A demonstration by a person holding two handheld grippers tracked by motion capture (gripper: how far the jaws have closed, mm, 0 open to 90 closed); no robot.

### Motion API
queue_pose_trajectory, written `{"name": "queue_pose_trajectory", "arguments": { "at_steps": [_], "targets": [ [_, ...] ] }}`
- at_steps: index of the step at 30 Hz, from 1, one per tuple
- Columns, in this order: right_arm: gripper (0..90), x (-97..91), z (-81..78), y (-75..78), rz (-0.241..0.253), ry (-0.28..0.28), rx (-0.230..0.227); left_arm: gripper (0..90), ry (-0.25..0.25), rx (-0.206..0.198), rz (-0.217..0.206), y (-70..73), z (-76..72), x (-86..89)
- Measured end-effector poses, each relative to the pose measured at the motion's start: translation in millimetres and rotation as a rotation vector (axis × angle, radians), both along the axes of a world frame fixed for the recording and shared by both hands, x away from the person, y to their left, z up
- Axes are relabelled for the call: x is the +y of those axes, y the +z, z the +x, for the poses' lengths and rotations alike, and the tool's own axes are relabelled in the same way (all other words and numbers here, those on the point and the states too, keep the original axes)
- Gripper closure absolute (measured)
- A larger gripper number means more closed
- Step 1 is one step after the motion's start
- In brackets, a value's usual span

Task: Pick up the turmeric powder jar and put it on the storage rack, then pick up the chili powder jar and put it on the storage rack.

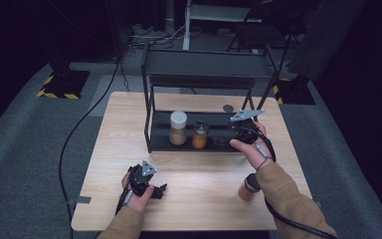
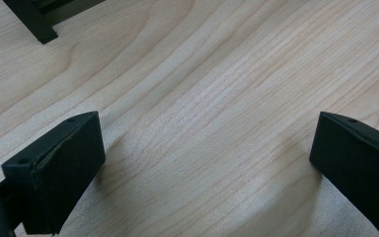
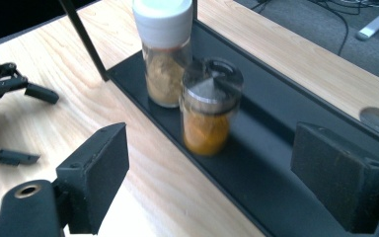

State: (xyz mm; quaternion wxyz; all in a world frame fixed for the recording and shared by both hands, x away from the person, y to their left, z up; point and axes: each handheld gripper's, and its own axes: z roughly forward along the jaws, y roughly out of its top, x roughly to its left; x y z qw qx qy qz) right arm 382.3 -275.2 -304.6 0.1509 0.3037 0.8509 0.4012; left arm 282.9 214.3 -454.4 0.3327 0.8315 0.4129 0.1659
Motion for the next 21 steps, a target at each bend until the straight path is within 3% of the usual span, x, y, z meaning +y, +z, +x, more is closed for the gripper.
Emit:
{"name": "queue_pose_trajectory", "arguments": {
  "at_steps": [12,21],
  "targets": [
    [14.9,-38.6,-42.5,3.4,-0.003,-0.030,0.010,0.0,0.000,0.000,-0.001,-0.1,-0.4,-0.2],
    [14.7,-51.9,-67.8,2.3,0.001,-0.018,0.009,0.0,0.000,0.000,-0.001,-0.1,-0.4,-0.2]
  ]
}}
